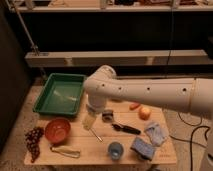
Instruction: Place fork in purple bowl
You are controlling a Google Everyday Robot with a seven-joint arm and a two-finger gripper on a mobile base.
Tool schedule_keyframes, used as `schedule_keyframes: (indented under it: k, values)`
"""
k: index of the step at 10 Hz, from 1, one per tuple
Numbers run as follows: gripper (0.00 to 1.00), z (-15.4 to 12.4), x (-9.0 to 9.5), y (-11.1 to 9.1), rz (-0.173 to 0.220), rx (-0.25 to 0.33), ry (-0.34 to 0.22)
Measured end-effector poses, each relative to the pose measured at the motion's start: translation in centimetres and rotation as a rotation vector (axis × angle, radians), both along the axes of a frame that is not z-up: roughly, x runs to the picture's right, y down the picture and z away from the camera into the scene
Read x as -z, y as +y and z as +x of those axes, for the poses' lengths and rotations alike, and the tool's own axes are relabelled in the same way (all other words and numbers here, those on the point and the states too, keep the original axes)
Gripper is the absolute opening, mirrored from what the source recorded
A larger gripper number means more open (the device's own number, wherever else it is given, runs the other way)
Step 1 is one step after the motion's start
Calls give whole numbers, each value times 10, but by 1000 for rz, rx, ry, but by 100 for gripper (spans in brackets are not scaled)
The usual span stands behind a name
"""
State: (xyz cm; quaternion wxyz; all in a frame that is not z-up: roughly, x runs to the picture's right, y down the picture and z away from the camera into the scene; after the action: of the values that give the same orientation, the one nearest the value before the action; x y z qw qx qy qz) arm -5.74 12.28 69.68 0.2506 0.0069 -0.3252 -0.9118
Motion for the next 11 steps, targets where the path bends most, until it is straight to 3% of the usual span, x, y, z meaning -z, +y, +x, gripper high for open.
schedule_keyframes:
  k: [4,8,10,11]
  values:
    - [80,-8,-11,8,-8,12,-3]
    - [80,-42,-69,49,-29,49,-4]
    - [80,-54,-113,75,-68,59,24]
    - [80,-57,-118,78,-75,59,32]
